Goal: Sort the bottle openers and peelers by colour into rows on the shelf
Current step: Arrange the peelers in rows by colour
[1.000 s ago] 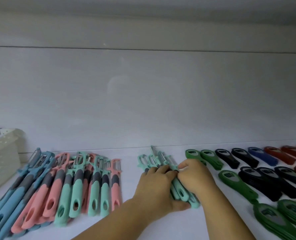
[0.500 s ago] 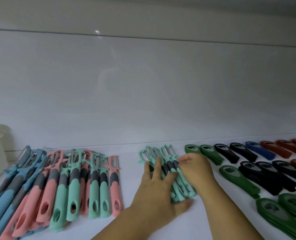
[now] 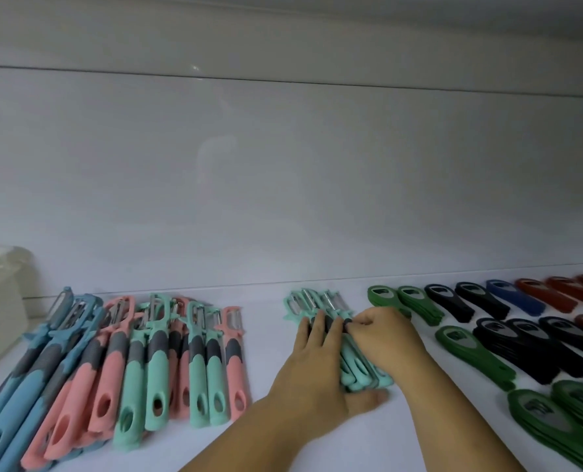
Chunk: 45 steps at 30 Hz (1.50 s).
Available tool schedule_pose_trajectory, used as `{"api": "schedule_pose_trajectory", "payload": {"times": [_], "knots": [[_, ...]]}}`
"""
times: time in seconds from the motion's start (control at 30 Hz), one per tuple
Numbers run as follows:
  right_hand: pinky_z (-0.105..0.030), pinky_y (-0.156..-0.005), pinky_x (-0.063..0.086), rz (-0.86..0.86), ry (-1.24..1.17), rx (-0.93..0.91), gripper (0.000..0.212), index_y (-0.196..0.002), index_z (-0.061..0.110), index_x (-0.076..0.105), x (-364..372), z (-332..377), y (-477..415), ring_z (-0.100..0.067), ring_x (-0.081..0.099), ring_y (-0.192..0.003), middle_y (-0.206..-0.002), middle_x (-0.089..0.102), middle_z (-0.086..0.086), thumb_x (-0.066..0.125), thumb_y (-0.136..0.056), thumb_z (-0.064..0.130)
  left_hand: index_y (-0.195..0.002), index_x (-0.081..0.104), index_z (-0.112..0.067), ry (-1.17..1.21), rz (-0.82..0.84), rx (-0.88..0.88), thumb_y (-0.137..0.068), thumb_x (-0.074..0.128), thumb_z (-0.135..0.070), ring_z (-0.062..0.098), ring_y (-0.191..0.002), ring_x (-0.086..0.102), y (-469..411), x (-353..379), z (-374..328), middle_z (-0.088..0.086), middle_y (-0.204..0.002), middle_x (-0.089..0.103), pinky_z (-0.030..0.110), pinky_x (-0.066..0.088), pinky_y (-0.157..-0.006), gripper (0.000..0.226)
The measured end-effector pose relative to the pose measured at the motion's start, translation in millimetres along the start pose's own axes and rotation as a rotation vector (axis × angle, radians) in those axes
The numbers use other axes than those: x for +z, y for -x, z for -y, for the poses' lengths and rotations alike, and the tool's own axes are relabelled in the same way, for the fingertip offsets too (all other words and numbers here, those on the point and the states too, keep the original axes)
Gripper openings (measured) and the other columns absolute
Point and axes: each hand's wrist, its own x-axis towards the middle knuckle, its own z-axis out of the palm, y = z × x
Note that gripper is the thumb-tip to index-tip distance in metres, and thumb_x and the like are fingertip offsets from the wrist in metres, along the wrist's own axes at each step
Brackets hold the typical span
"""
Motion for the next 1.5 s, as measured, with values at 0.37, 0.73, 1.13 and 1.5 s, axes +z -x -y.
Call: {"api": "schedule_pose_trajectory", "payload": {"times": [0.37, 0.73, 1.13, 1.5], "knots": [[-0.028, -0.07, 0.044, -0.224, -0.008, -0.196, 0.018, -0.1, 0.017, 0.068, 5.8, 18.1, 11.6, -0.022, 0.058, -0.089, -0.101, 0.066, -0.002, 0.061, -0.088, 0.029, -0.136, 0.05, -0.018, -0.178, -0.118, 0.148, -0.083, 0.069, -0.034, 0.016, -0.122, 0.045, 49.0, -89.2, -2.4, 0.001, -0.133, 0.054, 0.025, 0.038, -0.101, 0.058], [-0.033, -0.059, 0.046, 0.229, 0.071, -0.645, 0.032, -0.065, 0.01, 0.058, 64.8, 80.3, 83.8, -0.016, 0.045, -0.054, -0.057, 0.053, 0.0, 0.057, -0.087, 0.033, -0.08, 0.058, -0.017, -0.751, 0.018, -0.497, -0.083, 0.048, -0.065, 0.015, -0.062, 0.048, 111.8, -134.4, 48.9, -0.005, -0.064, 0.048, 0.024, 0.031, -0.048, 0.049], [-0.018, -0.053, 0.046, 0.506, 0.489, -0.278, 0.026, -0.079, 0.023, 0.065, 66.7, 140.4, 73.1, -0.018, 0.059, -0.045, -0.053, 0.056, 0.004, 0.049, -0.077, 0.043, -0.115, 0.054, -0.018, -0.761, 0.371, -0.573, -0.075, 0.064, -0.028, 0.017, -0.06, 0.052, 98.3, -148.2, 34.1, -0.003, -0.068, 0.055, 0.03, 0.041, -0.065, 0.043], [-0.02, -0.056, 0.046, 0.684, 0.417, -0.094, 0.017, -0.07, 0.012, 0.054, 52.0, 144.3, 60.6, -0.017, 0.054, -0.05, -0.062, 0.064, -0.002, 0.06, -0.076, 0.026, -0.133, 0.046, -0.014, -0.611, 0.509, -0.596, -0.08, 0.071, -0.03, 0.028, -0.092, 0.061, 93.8, -160.7, 33.1, 0.01, -0.114, 0.061, 0.032, 0.047, -0.073, 0.06]]}}
